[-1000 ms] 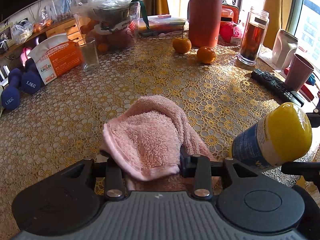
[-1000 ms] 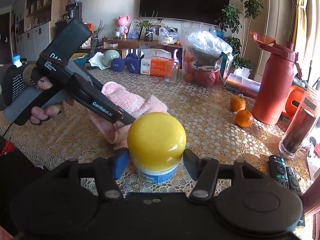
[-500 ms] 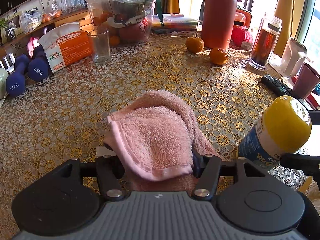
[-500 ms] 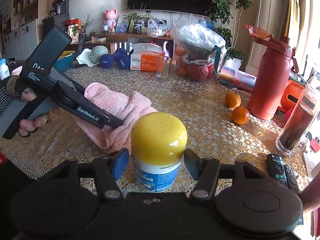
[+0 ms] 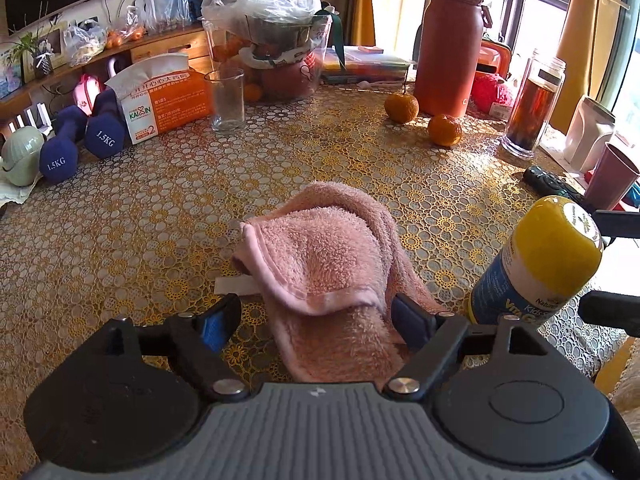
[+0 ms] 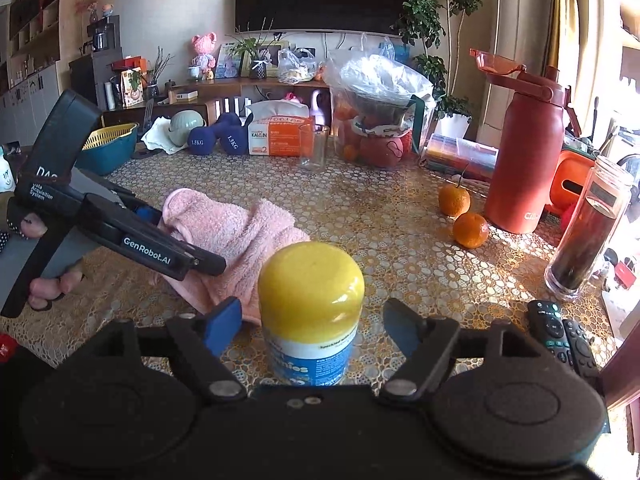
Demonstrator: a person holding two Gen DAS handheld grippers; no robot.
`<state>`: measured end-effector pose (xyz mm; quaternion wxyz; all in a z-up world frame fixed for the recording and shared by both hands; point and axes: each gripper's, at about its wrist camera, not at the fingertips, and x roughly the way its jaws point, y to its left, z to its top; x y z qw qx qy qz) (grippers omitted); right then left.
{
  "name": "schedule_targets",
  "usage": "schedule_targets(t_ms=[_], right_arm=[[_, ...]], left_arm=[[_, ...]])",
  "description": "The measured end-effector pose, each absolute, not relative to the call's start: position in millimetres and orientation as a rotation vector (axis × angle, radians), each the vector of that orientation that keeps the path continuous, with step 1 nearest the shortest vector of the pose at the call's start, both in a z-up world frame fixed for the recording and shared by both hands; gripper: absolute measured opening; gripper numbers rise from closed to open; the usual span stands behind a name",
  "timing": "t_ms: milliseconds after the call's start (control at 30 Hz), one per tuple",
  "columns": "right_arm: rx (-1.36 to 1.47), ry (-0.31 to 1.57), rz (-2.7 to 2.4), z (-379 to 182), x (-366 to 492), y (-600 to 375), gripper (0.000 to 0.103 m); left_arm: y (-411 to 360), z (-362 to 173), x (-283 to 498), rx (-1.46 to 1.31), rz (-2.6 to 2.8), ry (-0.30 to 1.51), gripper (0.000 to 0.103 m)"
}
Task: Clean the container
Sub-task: 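Lower and release the towel with the left tool while the right tool releases the jar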
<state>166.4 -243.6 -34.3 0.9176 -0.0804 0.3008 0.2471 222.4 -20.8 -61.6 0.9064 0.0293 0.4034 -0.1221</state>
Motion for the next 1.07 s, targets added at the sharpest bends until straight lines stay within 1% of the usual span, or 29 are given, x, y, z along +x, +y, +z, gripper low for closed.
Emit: schedule_targets(t_ms=[67, 233, 433, 500, 567, 1067], right_arm=[[-0.142, 0.61, 0.511, -31, 163, -246, 0.083], [-0.065, 0.595, 0.513, -27, 153, -254, 0.088], [0.037, 0.59, 0.509, -25, 142, -263, 0.09], [0.047, 0.587, 0.509, -26, 137, -263, 0.09], [0.051, 0.583, 0.512, -26, 133, -261, 0.09], [0.095, 0.561, 0.484, -23, 120, -267, 0.091]], left_arm=[[-21, -57, 214, 0.061, -0.25, 0.821, 0.085], [-20, -48, 192, 0.05, -0.258, 0.796, 0.085], [-23, -37, 160, 0.053, -0.256, 0.755, 0.086], [-25, -34, 150, 0.056, -0.247, 0.738, 0.094], [-26, -29, 141, 0.054, -0.239, 0.711, 0.097], [-41, -15, 104, 0.078, -0.268, 0.636, 0.097]])
